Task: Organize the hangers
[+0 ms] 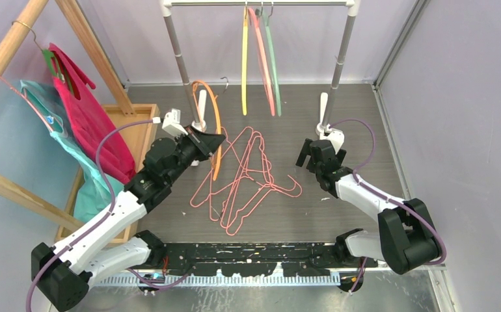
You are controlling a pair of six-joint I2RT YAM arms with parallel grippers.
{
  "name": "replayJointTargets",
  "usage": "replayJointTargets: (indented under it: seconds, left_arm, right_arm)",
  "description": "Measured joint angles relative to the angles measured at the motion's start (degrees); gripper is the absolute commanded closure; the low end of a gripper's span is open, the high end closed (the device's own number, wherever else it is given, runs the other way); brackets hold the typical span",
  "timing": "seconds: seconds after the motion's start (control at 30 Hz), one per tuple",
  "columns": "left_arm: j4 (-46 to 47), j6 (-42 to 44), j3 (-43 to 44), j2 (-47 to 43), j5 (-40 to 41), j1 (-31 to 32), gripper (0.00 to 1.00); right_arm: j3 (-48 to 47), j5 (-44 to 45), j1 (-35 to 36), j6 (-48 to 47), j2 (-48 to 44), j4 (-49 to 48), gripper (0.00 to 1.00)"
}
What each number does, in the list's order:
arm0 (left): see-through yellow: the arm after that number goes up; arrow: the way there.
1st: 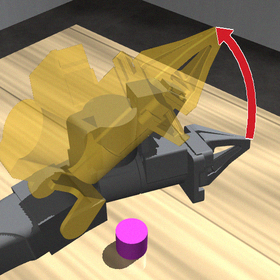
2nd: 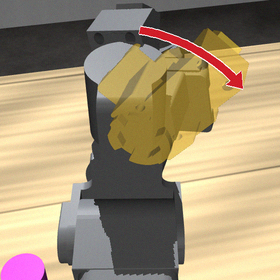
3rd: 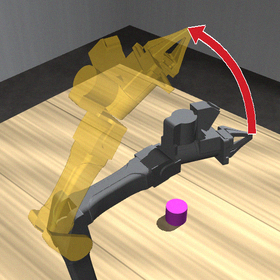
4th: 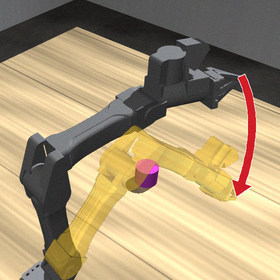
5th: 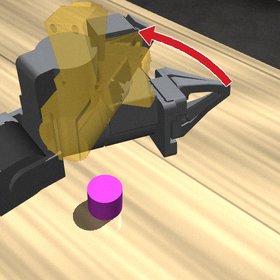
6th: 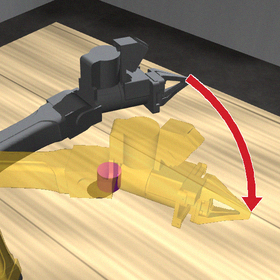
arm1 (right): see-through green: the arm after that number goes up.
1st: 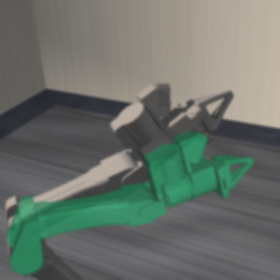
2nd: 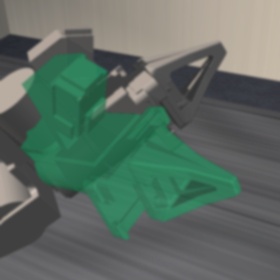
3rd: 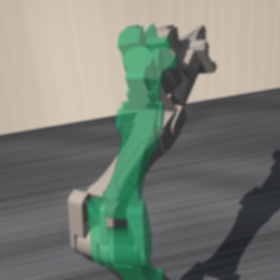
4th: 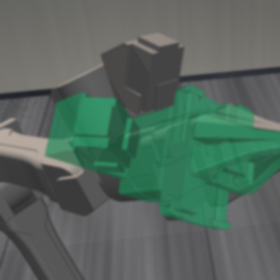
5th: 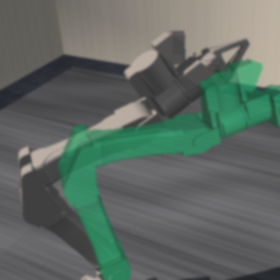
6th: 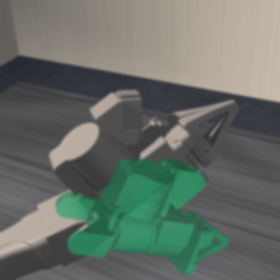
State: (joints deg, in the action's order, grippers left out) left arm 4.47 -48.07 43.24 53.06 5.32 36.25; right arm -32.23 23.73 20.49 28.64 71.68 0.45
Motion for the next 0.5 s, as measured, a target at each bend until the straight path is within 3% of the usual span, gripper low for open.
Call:
replayJointTargets:
  seconds: [0.5]
  left_arm:
    - [8.59,-11.43,5.18,0.76,-4.92,-1.11,1.00]
  right_arm:
    - [0.00,-0.26,0.00,0.00,0.70,0.02,0.00]
